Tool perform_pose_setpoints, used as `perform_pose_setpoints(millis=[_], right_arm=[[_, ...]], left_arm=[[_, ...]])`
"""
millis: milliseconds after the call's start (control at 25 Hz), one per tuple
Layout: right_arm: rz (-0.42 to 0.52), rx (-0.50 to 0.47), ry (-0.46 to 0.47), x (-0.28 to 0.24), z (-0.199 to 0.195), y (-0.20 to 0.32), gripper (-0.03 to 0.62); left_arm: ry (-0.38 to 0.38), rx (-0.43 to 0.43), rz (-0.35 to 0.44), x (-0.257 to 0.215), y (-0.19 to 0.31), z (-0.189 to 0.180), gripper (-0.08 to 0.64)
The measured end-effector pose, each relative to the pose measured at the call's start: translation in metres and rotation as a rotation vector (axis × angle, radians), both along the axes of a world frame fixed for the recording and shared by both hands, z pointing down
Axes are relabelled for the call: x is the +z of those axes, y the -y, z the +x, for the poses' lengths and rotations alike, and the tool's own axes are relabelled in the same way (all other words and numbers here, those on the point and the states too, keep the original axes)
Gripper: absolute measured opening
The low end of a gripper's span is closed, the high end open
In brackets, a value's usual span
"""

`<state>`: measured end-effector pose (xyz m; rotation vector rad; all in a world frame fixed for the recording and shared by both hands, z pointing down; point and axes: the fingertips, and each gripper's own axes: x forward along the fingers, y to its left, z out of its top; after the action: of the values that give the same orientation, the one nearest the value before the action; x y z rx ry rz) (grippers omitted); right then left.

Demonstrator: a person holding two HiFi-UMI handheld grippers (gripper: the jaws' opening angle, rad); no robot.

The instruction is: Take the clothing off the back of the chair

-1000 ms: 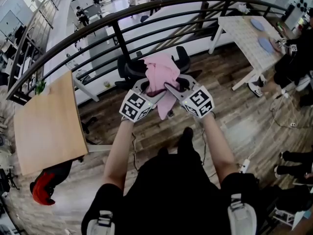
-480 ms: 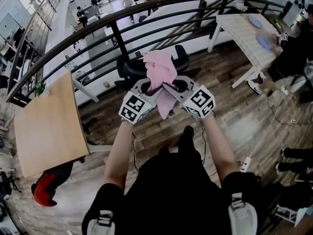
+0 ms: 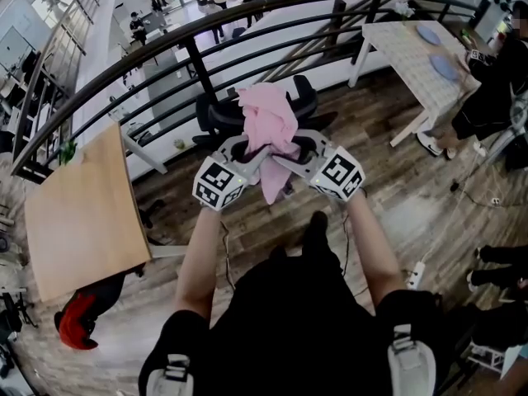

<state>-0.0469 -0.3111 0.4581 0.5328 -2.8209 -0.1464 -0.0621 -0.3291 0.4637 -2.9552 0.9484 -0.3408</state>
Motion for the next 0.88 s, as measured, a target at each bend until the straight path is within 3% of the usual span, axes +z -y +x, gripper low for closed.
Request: perform_pose_setpoints(millis=[200,320,440,680,880], right_arm=[[-0.016,-0.048,-0.015,0.018,0.033,0.001,0.252],[0.012,0.037,-0.038,0.021,0.056,0.013,0.263],[0.082,0.142,-0.065,0.011,0.064,0.025,0.305],[0.24,0.127,-0.121,-0.005,0.031,0.033,0.397],[0.332,0.104,-0.077,-0.025,0.005,0.032,0.434]], left_arm=[[-0.076,-0.009,0.016,-0.016,-0.011,-0.022,0.071],[-0.116,-0.02,0.038,-0.028,-0.02,-0.042,0.071],[-0.099,-0.001,0.081,-0.039,-0.033,-0.049,0.071],[-0.071,0.074,0.122,-0.063,-0.057,-0.034,0.071],[-0.077,0.18,0.101,-0.078,-0.09,-0.02,0.071]])
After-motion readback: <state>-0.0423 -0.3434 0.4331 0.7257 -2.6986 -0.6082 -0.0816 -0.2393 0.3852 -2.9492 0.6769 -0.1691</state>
